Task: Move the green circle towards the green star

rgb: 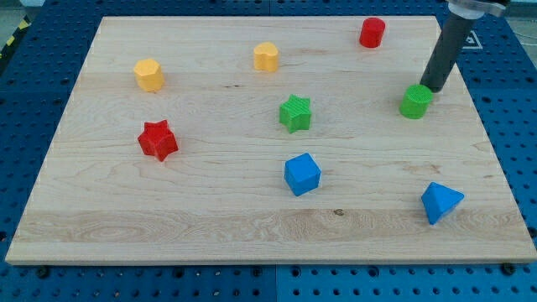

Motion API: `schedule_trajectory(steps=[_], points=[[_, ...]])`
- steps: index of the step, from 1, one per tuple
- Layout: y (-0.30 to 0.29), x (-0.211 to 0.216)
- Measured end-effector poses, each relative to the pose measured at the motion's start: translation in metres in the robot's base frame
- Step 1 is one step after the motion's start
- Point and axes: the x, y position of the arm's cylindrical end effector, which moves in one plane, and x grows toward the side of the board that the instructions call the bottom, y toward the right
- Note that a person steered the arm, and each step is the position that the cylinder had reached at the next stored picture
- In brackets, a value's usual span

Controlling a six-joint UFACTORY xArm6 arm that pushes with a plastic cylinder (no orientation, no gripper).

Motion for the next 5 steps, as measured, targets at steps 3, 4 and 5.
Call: schedule_trajectory(steps=[3, 4, 5], points=[[-0.027, 0.020], [-0.046, 0.020], [-0.060, 0.026]])
